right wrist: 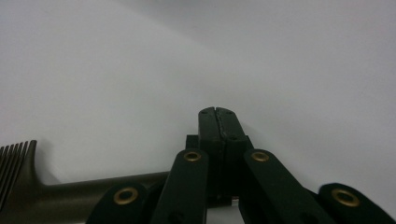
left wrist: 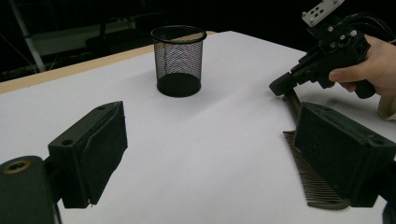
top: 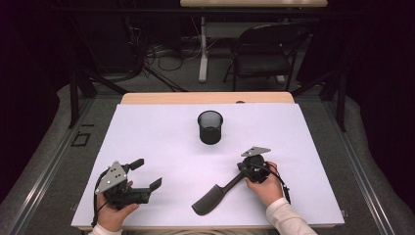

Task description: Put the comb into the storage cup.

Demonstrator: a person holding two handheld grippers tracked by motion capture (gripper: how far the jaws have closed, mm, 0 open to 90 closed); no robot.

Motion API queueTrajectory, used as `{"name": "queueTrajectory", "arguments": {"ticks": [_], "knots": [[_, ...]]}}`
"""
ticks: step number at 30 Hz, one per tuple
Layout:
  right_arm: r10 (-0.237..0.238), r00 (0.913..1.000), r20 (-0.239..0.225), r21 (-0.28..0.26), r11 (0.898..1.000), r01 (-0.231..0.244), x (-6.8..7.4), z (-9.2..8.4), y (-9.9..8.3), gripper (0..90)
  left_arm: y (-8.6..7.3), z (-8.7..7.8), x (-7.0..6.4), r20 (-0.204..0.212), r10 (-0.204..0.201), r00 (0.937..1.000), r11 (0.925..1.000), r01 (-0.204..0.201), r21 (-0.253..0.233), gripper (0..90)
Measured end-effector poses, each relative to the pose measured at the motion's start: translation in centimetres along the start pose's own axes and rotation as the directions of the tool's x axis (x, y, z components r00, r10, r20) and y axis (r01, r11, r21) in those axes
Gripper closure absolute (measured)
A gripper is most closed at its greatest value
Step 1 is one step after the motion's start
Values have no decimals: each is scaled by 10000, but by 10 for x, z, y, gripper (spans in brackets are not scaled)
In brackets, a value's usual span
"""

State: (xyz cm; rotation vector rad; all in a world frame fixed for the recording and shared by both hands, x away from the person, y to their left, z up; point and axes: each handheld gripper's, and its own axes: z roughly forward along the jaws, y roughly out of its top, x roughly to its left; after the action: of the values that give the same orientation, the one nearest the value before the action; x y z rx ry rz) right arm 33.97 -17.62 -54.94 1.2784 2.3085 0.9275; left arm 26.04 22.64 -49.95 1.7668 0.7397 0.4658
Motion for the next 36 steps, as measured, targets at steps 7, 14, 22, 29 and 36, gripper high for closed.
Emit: {"name": "queueTrajectory", "arguments": {"ticks": [7,14,22,29,36], "knots": [[-127,9999,11,286,9995,127,1,-2,-4,900,0,0,0,-32,-17,10000,10000,17,16,100],[-287,9996,22,378,9989,286,1,-7,-11,900,0,0,0,-53,-16,10000,10000,16,22,99],[-213,9998,-25,368,9991,213,0,-14,-19,900,0,1,-1,-41,-10,10000,10000,10,12,107],[-178,9997,-152,421,9989,184,1,-19,-24,900,-1,1,-1,-13,18,10000,10000,-18,34,107],[-186,9994,-277,402,9990,198,4,-25,-29,900,0,1,-1,-15,3,10000,10000,-3,16,107]]}}
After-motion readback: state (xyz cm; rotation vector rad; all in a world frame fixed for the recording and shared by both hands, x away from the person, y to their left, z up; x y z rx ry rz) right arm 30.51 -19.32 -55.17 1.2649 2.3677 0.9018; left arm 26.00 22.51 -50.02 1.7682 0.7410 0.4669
